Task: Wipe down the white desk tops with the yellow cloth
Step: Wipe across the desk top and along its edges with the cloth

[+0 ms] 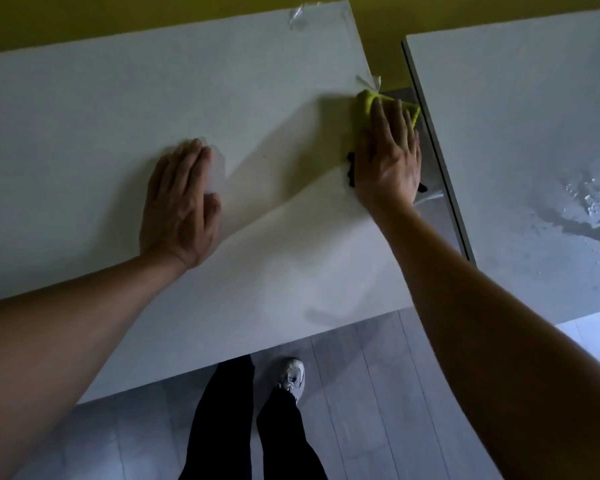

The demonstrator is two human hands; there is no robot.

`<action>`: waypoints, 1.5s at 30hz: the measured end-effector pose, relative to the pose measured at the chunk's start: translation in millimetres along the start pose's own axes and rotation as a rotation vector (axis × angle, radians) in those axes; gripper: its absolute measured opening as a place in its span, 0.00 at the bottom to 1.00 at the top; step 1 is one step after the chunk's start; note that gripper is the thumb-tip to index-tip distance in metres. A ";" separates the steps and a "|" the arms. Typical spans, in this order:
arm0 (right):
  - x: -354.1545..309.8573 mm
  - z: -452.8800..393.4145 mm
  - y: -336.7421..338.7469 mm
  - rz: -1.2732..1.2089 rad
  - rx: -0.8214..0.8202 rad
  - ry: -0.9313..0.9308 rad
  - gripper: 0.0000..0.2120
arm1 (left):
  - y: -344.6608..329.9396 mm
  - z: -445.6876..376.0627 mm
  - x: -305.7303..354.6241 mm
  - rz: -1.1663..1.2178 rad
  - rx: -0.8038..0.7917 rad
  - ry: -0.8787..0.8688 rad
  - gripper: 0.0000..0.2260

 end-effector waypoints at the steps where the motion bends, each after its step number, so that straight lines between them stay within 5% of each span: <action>1: -0.9 2.2 1.0 -0.017 0.005 -0.021 0.31 | 0.0 0.0 0.1 0.001 -0.004 0.004 0.30; 5: -47.2 51.3 -21.0 -0.010 0.048 0.083 0.31 | -1.3 2.9 0.4 -0.007 0.010 0.016 0.30; 12: -120.3 139.6 -38.6 -0.172 -0.113 0.441 0.27 | -3.1 2.5 -8.1 0.010 0.025 -0.018 0.29; 19: 20.1 104.6 11.0 -0.028 0.055 0.036 0.27 | -1.6 3.9 -10.0 0.006 0.022 -0.044 0.29; 23: -2.3 126.8 5.3 0.000 0.113 -0.057 0.28 | -1.3 3.3 -6.6 0.004 0.016 -0.023 0.30; 28: -103.3 210.9 -25.6 -0.209 -0.060 0.410 0.25 | -2.1 3.5 -9.0 -0.006 0.025 -0.025 0.29; 31: -98.8 211.9 -24.4 -0.220 -0.087 0.503 0.24 | -0.5 3.2 -8.8 -0.003 0.047 -0.043 0.29; 40: 50.3 175.6 24.2 0.030 0.105 -0.178 0.27 | -0.4 4.3 -3.1 -0.022 0.022 -0.039 0.29; 42: 31.9 181.5 19.1 0.032 0.126 -0.197 0.27 | -2.4 6.0 -1.0 -0.034 0.026 -0.027 0.29; 45: -8.5 201.2 6.7 -0.055 0.049 0.038 0.27 | -4.2 7.1 -1.1 -0.060 0.027 -0.019 0.29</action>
Point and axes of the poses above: each hand's wrist, its own z-axis away from the middle knuckle, its own y-axis out of the back of the hand, x = y × z, the point moved 2 cm from there along -z, towards the middle knuckle, and after that the axes turned 1 degree about y, right-handed, at the moved point
